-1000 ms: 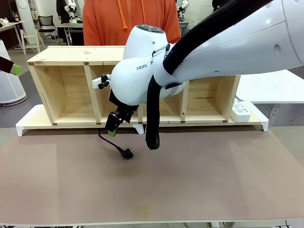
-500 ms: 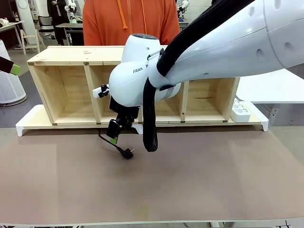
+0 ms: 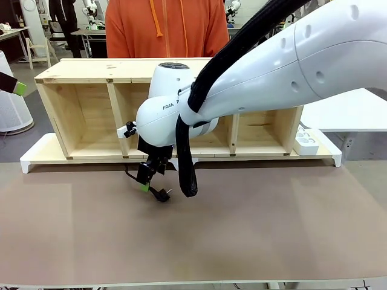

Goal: Perform cable management.
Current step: When the cord part of the Power Cable appears at the lower middle area of the table and stops, grasp the cord part of the Power Cable.

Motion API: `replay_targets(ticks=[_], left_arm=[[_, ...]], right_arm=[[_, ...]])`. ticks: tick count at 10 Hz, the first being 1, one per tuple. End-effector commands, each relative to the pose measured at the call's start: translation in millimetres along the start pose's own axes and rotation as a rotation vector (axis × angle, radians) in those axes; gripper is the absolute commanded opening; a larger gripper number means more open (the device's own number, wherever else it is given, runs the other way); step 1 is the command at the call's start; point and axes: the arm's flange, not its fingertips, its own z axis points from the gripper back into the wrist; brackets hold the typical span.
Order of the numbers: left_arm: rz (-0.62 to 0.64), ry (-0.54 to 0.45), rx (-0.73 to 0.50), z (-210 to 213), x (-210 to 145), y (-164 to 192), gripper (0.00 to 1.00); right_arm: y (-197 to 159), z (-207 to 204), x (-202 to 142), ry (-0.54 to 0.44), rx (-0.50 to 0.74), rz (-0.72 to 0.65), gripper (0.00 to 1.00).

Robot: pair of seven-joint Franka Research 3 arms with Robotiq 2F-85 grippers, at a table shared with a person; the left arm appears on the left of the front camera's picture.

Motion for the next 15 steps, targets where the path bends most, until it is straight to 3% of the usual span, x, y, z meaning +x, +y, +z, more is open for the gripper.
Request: replay_targets(ticks=[1, 13, 14, 15], left_arm=[[0.000, -0.010, 0.003, -1, 2, 1, 1.00], [0.000, -0.010, 0.003, -1, 2, 1, 1.00], [0.000, -0.010, 0.003, -1, 2, 1, 1.00], [0.000, -0.010, 0.003, -1, 2, 1, 1.00]], right_arm=[[-4, -9, 9, 0.027, -0.005, 0.035, 1.00], [-30, -51, 6, -0.007, 0.044, -0.012, 1.00], [-31, -52, 5, 0.000, 0.037, -0.010, 0.98], [-31, -53, 5, 0.009, 0.022, -0.018, 0.81]])
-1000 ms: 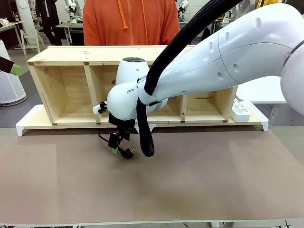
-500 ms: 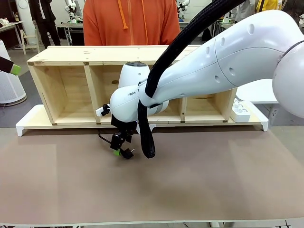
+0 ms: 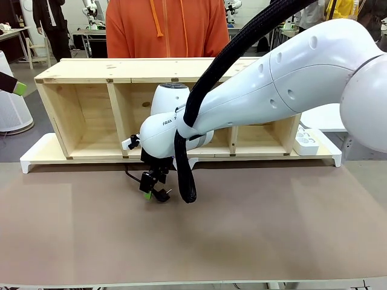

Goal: Perform cable management.
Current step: When the cord part of the Power Cable appears at the lower middle area of the table and stops, grasp the cord part of the Power Cable.

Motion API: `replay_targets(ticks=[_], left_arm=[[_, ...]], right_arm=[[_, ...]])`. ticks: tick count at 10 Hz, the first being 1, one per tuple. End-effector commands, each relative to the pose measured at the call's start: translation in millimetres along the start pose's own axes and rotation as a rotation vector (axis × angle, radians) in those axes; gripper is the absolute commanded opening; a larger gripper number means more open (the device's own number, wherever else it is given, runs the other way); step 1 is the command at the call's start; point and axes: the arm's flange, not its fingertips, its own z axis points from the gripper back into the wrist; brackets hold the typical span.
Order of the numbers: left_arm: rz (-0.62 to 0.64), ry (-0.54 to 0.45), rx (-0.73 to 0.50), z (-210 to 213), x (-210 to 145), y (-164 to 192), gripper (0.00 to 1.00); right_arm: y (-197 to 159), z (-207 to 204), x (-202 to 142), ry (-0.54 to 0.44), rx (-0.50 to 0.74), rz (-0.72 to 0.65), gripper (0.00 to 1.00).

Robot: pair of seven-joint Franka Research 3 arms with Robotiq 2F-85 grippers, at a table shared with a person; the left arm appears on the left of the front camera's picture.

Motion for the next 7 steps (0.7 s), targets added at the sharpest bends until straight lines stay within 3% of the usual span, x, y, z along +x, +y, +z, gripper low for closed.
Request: replay_targets(ticks=[1, 2, 3, 4, 5, 6, 7], left_arm=[[0.000, -0.010, 0.004, -1.1, 1.6, 0.7, 1.00], [0.000, -0.010, 0.004, -1.1, 1.6, 0.7, 1.00], [0.000, -0.010, 0.004, -1.1, 1.6, 0.7, 1.00], [0.000, -0.010, 0.004, -1.1, 1.6, 0.7, 1.00], [0.000, -0.010, 0.004, -1.1, 1.6, 0.7, 1.00], [0.000, -0.010, 0.004, -1.1, 1.6, 0.7, 1.00], [0.000, -0.010, 0.004, -1.1, 1.6, 0.7, 1.00]], right_arm=[[-3.0, -0.6, 3.6, -0.013, -0.008, -0.006, 0.79], [-3.5, -0.9, 3.5, -0.015, -0.006, -0.011, 0.62], [-3.4, -1.1, 3.3, -0.013, -0.006, -0.014, 0.60], [-3.8, -0.9, 3.6, -0.016, -0.007, -0.017, 0.69], [-4.2, -1.2, 3.8, -0.016, -0.006, -0.020, 0.41], [-3.9, -1.3, 3.4, -0.012, -0.007, -0.025, 0.50], [-4.1, -1.3, 3.3, -0.010, -0.006, -0.029, 0.21]])
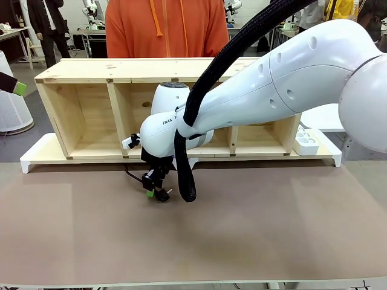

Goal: Perform cable management.
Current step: When the cord part of the Power Cable appears at the lower middle area of the table and stops, grasp the cord part of the Power Cable, then pull the grasped Power Cable to the location of the Power Strip.

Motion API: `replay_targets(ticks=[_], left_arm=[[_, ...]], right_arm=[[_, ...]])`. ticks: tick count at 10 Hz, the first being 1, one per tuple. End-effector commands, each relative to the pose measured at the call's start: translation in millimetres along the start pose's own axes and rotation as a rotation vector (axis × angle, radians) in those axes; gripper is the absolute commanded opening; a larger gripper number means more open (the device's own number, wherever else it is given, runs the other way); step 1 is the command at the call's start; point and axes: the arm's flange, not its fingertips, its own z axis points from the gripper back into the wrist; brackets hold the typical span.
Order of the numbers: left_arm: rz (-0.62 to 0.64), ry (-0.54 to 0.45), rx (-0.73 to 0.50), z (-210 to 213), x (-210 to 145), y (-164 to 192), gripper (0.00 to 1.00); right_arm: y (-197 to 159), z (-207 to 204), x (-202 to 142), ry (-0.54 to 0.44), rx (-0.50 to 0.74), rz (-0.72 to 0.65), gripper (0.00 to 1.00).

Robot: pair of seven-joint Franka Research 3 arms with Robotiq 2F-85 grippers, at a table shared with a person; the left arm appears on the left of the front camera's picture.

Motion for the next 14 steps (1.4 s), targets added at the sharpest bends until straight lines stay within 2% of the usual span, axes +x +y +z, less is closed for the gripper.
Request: replay_targets(ticks=[1, 2, 3, 4, 7, 8, 9, 14], left_arm=[[0.000, -0.010, 0.004, -1, 2, 1, 1.00], [0.000, -0.010, 0.004, -1, 2, 1, 1.00], [0.000, -0.010, 0.004, -1, 2, 1, 1.00], [0.000, -0.010, 0.004, -1, 2, 1, 1.00], [0.000, -0.010, 0.004, -1, 2, 1, 1.00], [0.000, -0.010, 0.004, -1, 2, 1, 1.00], [0.000, -0.010, 0.004, -1, 2, 1, 1.00], [0.000, -0.010, 0.004, -1, 2, 1, 1.00]], right_arm=[[-1, -2, 2, -0.003, -0.005, -0.025, 0.31], [-1, -1, 2, 0.002, -0.007, -0.025, 0.02], [0, 0, 4, 0.012, -0.012, -0.024, 0.12], [1, 1, 5, 0.019, -0.016, -0.025, 0.00], [1, 1, 7, 0.047, -0.019, -0.013, 0.00], [2, -1, 10, 0.056, 0.018, -0.007, 0.00], [1, 0, 0, 0.015, 0.003, -0.005, 0.00], [1, 0, 0, 0.015, 0.003, -0.005, 0.00]])
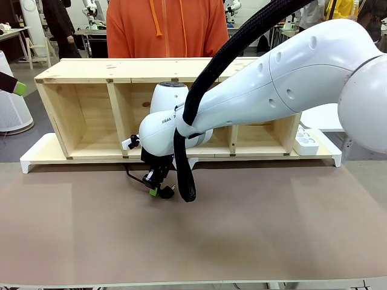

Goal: Perform cable management.
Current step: Pull the grasped Power Cable to the location of the Power Strip.

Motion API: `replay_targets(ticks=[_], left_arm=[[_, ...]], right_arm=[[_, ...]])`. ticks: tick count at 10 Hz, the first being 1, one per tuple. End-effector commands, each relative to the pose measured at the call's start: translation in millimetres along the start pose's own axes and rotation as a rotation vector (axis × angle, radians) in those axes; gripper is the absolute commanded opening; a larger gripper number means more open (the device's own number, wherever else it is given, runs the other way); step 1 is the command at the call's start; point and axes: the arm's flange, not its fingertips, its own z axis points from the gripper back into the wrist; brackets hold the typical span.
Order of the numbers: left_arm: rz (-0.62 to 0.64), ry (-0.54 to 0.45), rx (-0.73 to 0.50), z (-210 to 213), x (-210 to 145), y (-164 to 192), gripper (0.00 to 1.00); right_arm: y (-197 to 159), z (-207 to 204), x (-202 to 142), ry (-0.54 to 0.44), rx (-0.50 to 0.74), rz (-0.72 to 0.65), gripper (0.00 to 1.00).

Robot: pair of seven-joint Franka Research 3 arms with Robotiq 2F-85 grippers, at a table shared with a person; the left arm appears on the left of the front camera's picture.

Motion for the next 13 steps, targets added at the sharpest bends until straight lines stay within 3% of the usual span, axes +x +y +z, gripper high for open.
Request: replay_targets(ticks=[1, 6, 7, 13], left_arm=[[0.000, -0.010, 0.004, -1, 2, 1, 1.00], [0.000, -0.010, 0.004, -1, 2, 1, 1.00], [0.000, -0.010, 0.004, -1, 2, 1, 1.00], [0.000, -0.010, 0.004, -1, 2, 1, 1.00]], right_arm=[[-1, 0, 0, -0.010, -0.005, -0.001, 0.00], [-1, 0, 0, -0.010, -0.005, -0.001, 0.00], [0, 0, 0, 0.000, 0.000, 0.000, 0.16], [56, 51, -27, 0.017, -0.090, -0.005, 0.16]])
